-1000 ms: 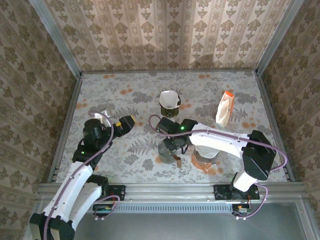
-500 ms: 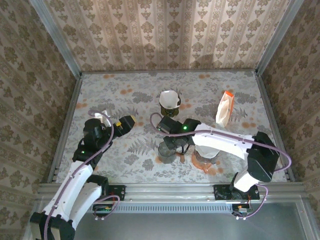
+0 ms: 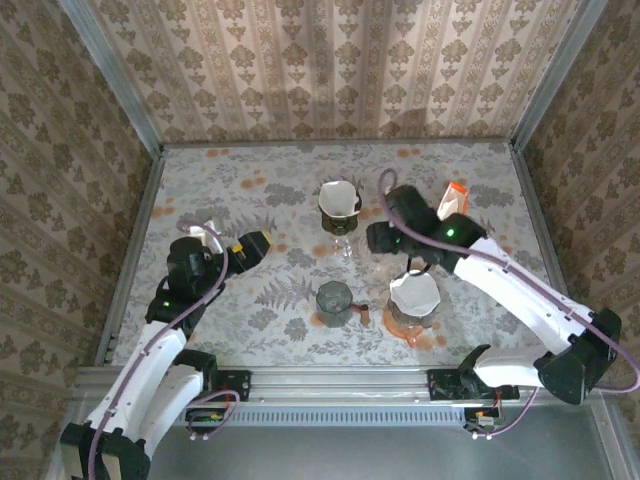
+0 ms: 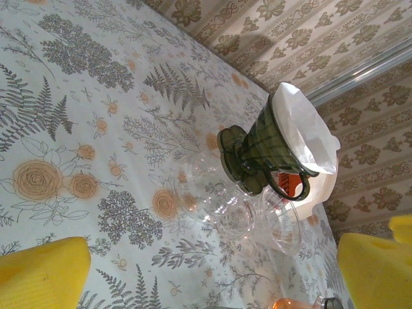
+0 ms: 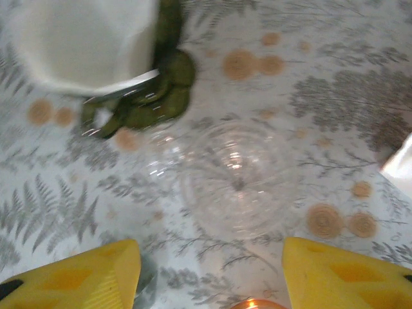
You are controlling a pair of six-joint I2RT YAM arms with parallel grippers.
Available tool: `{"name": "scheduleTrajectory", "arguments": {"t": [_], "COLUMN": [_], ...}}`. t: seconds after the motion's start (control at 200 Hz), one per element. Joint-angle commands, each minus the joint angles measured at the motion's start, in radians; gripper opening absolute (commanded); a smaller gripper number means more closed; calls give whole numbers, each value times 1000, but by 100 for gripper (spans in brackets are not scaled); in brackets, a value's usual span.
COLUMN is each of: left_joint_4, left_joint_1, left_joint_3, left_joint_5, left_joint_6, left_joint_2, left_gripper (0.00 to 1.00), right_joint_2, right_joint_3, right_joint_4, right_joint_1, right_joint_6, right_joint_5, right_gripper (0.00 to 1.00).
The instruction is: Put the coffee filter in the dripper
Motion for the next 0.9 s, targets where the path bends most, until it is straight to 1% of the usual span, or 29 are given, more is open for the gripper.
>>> {"name": "scheduleTrajectory", "arguments": {"t": [0.0, 0.06, 0.11, 0.165, 0.27, 0.355, 0.495, 0.595, 0.715, 0.895], "left_joint_4": [44, 47, 50, 50, 49, 48, 49, 50, 53, 58], "left_joint_1": [9, 10, 12, 13, 18, 21, 25, 27, 29, 30], "left_joint_3": [-16, -18, -18, -19, -21, -21, -19, -16, -15, -18], "left_joint_5": [18, 21, 23, 25, 30, 37, 38, 37, 35, 35], "left_joint_6": [2, 1, 2, 3, 7, 6, 3, 2, 0, -4], "left_joint_2": [6, 10, 12, 14, 20, 28, 37, 40, 45, 52], "left_gripper": [100, 100, 100, 100, 100, 100, 100, 100, 100, 100], "right_joint_2": [75, 142, 198, 258, 363, 416, 479, 514, 533, 529], "right_joint_3": [3, 13, 26, 43, 79, 85, 107, 125, 139, 132], "right_joint_4": [13, 19, 31, 37, 21, 34, 48, 46, 48, 60], "right_joint_1": [-123, -182, -228, -259, -292, -312, -331, -339, -344, -343], "right_joint_6": [2, -14, -34, -55, -100, -114, -129, -138, -148, -147], "right_joint_5": [-181, -209, -271, -306, -321, -328, -344, -347, -355, -367], "right_gripper": [64, 65, 65, 66, 68, 68, 64, 56, 40, 20]}}
